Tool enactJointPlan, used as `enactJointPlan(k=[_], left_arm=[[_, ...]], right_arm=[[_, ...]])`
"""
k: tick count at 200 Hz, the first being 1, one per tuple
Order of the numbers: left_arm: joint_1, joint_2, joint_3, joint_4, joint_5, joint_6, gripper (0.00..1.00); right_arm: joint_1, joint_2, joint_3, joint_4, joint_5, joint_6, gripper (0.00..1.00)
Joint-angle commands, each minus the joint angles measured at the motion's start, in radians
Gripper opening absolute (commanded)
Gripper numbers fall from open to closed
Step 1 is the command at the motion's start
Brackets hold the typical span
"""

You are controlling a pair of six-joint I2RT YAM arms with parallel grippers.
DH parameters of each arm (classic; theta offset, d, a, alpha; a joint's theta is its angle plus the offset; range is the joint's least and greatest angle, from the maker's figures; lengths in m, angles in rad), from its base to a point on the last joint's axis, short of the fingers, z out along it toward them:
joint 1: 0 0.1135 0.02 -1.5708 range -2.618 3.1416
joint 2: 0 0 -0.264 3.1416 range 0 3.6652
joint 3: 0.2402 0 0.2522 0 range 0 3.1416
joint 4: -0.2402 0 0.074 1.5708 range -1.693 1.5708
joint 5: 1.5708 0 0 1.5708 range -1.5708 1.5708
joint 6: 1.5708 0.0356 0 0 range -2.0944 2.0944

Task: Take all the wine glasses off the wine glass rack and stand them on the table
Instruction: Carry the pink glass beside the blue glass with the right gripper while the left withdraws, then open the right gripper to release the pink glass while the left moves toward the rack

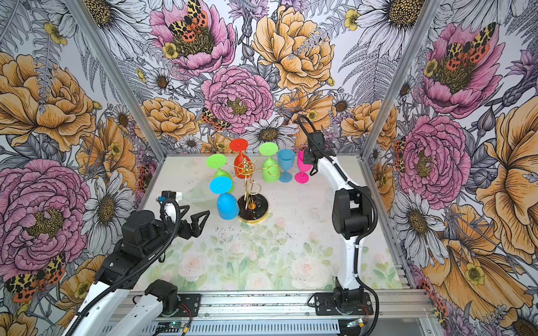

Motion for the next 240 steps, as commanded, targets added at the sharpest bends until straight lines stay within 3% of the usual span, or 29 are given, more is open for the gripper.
enactJointPlan(k=[1,40,95,105,118,141,199,240], left_arm=[[0.012,-0.012,-0.013,-0.001,0.024,-0.009,0.96],[0.012,-0.01,-0.012,-0.001,0.028,-0.009,0.96],[0.013,0.01,0.002,0.001,0.011,-0.019,0.96],[0.013,0.017,0.008,0.002,0.005,-0.024,0.96],[0.014,0.031,0.018,0.002,-0.004,-0.035,0.96],[0.022,0.07,0.05,-0.001,0.022,-0.053,0.96],[0.036,0.118,0.125,-0.001,0.083,-0.09,0.95],[0.107,0.127,0.179,-0.001,0.239,-0.144,0.94]], right_arm=[[-0.005,0.011,0.028,0.018,-0.012,0.011,0.06],[-0.006,0.006,0.03,0.018,-0.021,0.011,0.22],[-0.006,-0.046,0.028,0.017,-0.03,0.013,0.35],[-0.004,-0.069,0.022,0.016,-0.034,0.01,0.42],[-0.005,-0.104,0.011,0.015,-0.036,0.004,0.6],[-0.005,-0.173,-0.022,0.013,-0.045,-0.006,0.76],[-0.005,-0.384,-0.207,0.014,-0.182,0.009,0.76],[-0.005,-0.513,-0.34,0.014,-0.331,0.011,0.74]])
